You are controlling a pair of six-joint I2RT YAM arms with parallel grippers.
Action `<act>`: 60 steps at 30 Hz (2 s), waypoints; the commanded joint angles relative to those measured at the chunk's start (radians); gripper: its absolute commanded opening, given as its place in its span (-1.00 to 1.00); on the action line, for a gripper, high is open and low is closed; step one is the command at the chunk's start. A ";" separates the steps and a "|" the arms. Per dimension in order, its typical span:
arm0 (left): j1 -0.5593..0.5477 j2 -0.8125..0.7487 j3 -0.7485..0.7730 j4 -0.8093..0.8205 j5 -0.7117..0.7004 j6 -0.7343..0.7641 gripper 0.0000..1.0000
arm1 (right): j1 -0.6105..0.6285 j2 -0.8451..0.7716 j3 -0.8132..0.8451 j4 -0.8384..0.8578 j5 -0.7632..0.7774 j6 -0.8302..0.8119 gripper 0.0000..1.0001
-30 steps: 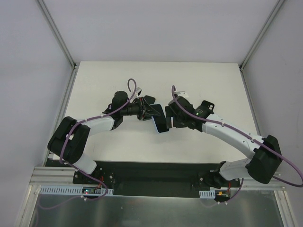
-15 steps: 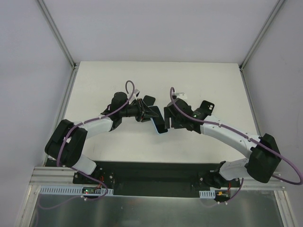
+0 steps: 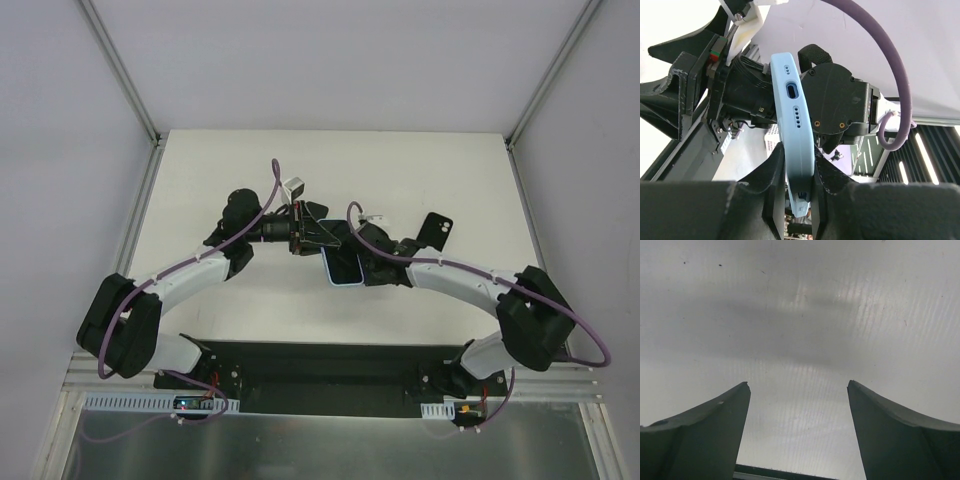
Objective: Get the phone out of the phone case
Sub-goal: Remove the phone case from the phone.
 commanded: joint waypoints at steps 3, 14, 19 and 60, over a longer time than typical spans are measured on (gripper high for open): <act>-0.022 -0.036 0.098 0.280 0.117 -0.051 -1.00 | 0.006 -0.109 -0.072 -0.050 -0.040 0.060 0.64; -0.014 0.070 0.042 0.309 0.140 0.018 -1.00 | -0.085 -0.468 -0.108 -0.132 -0.066 0.083 0.67; -0.011 0.084 0.048 0.187 0.132 0.172 -1.00 | -0.118 -0.642 -0.108 -0.135 -0.127 0.129 0.68; 0.028 0.195 0.166 0.215 0.151 0.151 -1.00 | -0.140 -0.630 -0.146 -0.089 -0.304 0.158 0.42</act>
